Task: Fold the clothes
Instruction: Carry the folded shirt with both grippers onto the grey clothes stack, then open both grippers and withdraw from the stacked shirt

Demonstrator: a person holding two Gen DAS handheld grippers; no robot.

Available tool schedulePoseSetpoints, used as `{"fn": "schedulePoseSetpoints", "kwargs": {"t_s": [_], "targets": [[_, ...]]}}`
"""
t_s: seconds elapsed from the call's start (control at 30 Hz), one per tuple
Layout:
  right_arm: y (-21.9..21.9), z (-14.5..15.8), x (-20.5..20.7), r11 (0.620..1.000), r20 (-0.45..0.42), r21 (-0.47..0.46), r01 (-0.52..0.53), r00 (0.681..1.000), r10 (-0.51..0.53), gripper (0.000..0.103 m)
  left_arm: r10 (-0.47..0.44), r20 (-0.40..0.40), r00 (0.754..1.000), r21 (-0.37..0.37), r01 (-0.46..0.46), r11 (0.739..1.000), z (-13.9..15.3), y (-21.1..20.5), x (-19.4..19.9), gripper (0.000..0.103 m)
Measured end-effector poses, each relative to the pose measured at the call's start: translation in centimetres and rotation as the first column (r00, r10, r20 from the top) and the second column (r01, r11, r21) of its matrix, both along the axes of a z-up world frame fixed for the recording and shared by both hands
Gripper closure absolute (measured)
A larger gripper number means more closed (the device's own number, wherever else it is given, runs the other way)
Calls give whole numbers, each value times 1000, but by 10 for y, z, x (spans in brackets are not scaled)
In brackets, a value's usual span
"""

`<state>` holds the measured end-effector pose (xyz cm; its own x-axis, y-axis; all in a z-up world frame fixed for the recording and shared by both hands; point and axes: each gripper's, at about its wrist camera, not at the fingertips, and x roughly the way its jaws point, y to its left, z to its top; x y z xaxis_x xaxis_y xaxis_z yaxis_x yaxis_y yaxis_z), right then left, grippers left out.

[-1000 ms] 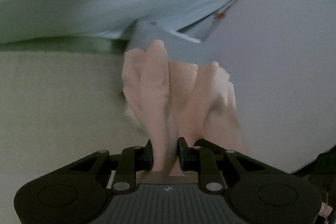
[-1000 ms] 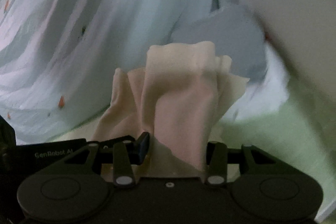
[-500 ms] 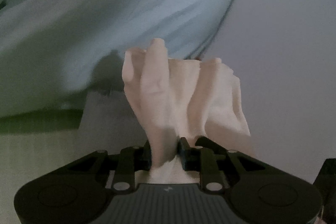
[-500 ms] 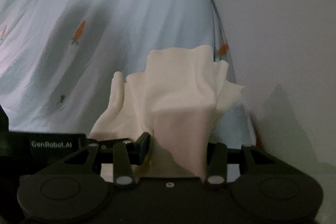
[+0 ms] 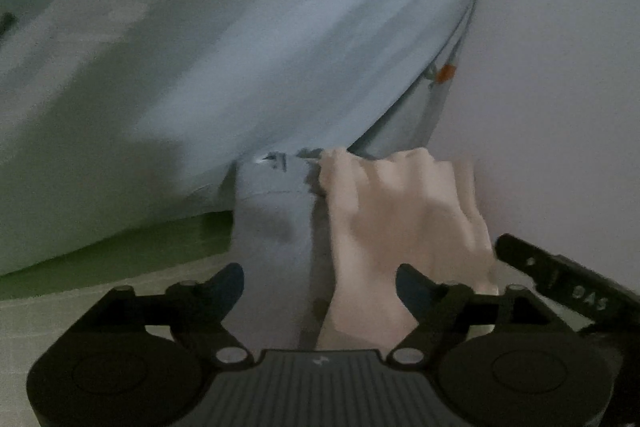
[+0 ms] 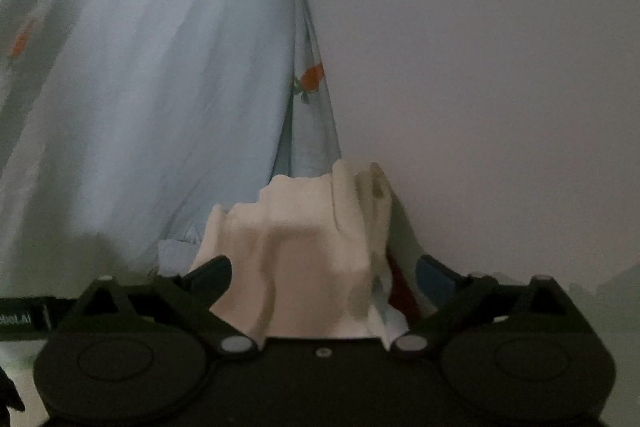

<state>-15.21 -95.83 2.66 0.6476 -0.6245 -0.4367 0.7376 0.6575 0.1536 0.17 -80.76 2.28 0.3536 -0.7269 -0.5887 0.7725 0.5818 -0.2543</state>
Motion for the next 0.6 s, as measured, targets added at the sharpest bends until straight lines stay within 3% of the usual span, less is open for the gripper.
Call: {"fn": "schedulePoseSetpoints", "kwargs": {"t_s": [0.1,0.27,0.43,0.6], "targets": [[23,3,-20,1000,-14,-19,-3,1000,2,2,25,6,1000,-21,-25,999,2,24,0,12],[65,3,-47,999,-9,45,11,1000,-11,2,13,51,999,-47,-11,999,7,69,-25,6],[124,-1,-63,999,-39,35,-4,999,6,2,-26,125,992,2,26,1000,2,118,-57,2],[170,-18,-82,999,-117,35,-16,993,20,2,-32,68,997,39,30,999,-15,156,-78,1]]}}
